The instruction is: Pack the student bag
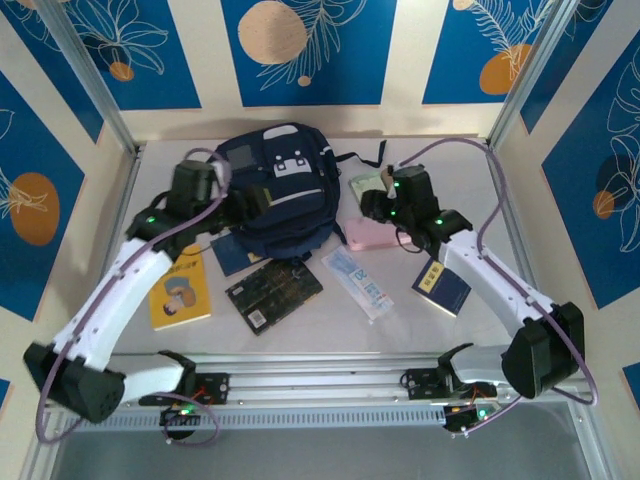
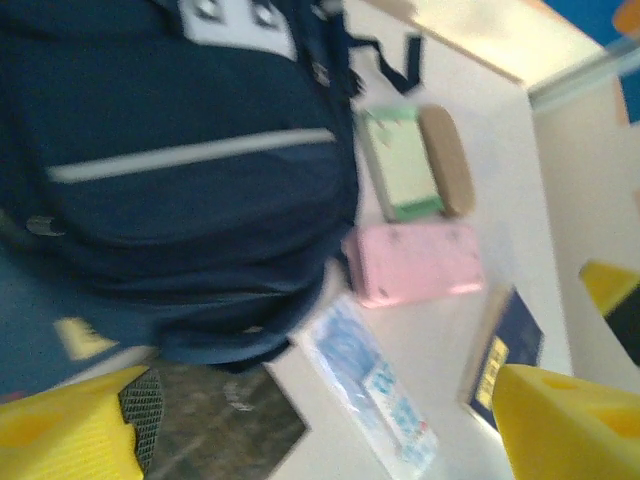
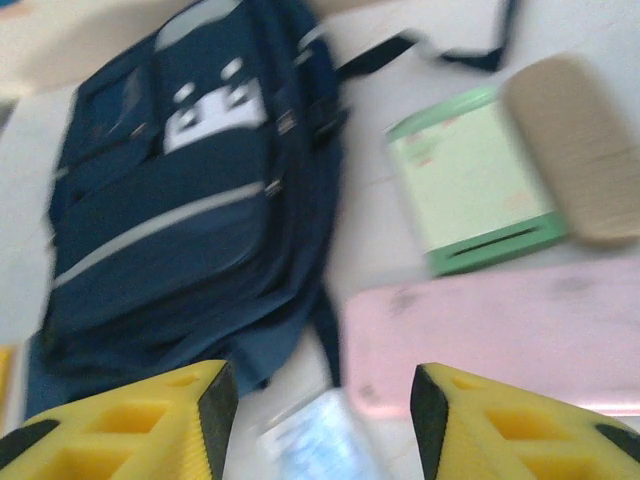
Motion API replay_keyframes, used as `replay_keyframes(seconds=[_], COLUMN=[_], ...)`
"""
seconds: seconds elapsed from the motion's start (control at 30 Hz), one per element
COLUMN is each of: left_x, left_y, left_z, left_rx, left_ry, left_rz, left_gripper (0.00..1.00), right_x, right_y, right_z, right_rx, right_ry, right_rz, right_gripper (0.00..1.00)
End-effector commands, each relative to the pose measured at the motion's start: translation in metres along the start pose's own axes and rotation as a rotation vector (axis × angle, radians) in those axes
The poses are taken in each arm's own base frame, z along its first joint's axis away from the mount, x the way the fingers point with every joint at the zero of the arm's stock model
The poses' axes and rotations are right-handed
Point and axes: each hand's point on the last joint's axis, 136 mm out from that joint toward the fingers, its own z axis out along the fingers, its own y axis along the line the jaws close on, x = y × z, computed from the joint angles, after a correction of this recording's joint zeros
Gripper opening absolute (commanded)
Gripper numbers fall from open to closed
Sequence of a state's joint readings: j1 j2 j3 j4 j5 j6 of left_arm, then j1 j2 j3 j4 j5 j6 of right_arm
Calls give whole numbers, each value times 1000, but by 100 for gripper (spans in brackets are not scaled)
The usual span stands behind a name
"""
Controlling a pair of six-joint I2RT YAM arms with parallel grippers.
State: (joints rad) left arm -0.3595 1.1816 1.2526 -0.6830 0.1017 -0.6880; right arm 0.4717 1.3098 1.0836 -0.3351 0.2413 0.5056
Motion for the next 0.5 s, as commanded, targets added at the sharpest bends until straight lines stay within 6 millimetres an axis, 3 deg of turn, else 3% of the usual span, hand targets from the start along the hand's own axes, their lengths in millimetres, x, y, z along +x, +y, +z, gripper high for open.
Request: replay_keyframes(seconds=[0.0, 0.1, 0.2, 0.33, 0.4, 0.47], left_x=[33, 39, 45, 39, 34, 30], left_y=[112, 181, 228, 261, 276, 291], left_z=[-2, -19, -25, -18, -16, -15], left_rx=[-354, -502, -562, -595, -602, -625], left_ry=[113, 65, 26, 25, 18, 14], left_rz=[-119, -282, -433, -508, -514, -508], left_gripper=[87, 88, 89, 90, 100, 100], right_x=[41, 76, 108, 151, 169, 186], right_y=[66, 99, 137, 185, 208, 235], right_z=[5, 10, 18, 31, 38, 45], right_rx=[-269, -333, -415, -506, -554, -616], right_ry=[187, 287, 389, 542, 615, 677], right_rz=[-39, -92, -136, -168, -155, -146], right_gripper=[53, 54, 61, 66, 67, 68])
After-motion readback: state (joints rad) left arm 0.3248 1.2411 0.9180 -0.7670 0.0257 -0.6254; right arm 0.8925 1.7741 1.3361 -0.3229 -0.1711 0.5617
